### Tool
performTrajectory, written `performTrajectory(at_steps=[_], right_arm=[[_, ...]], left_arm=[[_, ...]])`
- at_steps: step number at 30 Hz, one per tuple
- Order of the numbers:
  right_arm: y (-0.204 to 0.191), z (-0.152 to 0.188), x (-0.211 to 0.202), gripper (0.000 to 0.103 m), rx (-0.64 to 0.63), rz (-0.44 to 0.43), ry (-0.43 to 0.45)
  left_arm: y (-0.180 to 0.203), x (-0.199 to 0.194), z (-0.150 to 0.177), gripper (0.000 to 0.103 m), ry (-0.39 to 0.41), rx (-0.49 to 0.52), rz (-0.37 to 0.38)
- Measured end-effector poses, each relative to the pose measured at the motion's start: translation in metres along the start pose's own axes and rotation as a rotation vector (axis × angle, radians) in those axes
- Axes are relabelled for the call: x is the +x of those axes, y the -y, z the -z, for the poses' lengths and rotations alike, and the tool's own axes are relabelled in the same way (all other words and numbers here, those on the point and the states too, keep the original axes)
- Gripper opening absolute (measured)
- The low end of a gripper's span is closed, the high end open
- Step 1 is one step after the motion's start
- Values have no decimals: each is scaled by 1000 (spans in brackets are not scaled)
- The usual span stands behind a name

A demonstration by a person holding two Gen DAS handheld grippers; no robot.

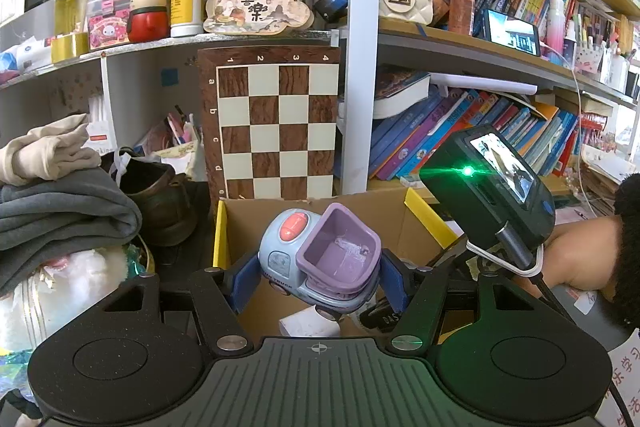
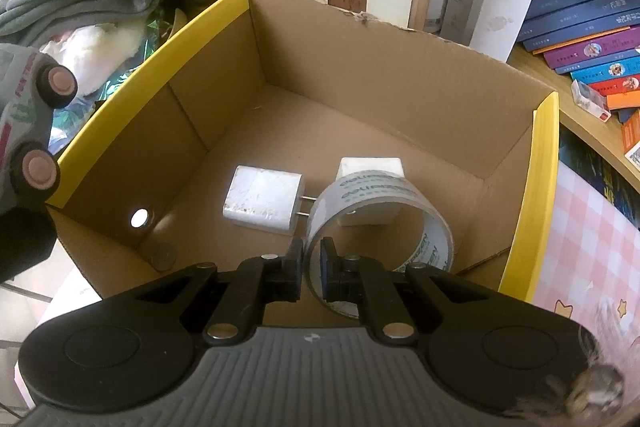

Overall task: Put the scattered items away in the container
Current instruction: 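Lower the tape roll into the box beside the foam cube with the right gripper, then open the right gripper to release the tape roll, then lower the toy car into the box with the left gripper while the right gripper withdraws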

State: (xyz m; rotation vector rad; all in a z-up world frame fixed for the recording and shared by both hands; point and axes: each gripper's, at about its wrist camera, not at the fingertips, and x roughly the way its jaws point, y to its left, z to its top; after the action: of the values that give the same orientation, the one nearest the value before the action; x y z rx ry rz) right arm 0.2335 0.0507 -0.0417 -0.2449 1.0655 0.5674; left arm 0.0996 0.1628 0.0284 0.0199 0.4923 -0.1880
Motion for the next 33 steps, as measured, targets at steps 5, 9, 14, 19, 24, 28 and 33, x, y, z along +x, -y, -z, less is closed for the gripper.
performTrajectory(at_steps=[5,9,14,19,24,28,33], right_arm=[[-1,1,-4,38,3,22,22],[-2,1,-10,50,7,29,45],[-3,2,-20,60,14,41,82],[-5,3,-40,67,11,87,154],[-6,6,-55,70,9,106,204],[-5,10,-61,71,17,130,227],[-2,19,-75,74,36,172,273]], left_arm=[[0,0,0,63,0,0,-1],[1,0,1,63,-3,0,-1],[1,0,1,63,-1,-1,-1],[-1,2,1,63,0,-7,-7],[0,5,-1,63,3,-5,-8],[1,5,-3,63,5,3,-6],[0,9,-4,63,-1,6,-11]])
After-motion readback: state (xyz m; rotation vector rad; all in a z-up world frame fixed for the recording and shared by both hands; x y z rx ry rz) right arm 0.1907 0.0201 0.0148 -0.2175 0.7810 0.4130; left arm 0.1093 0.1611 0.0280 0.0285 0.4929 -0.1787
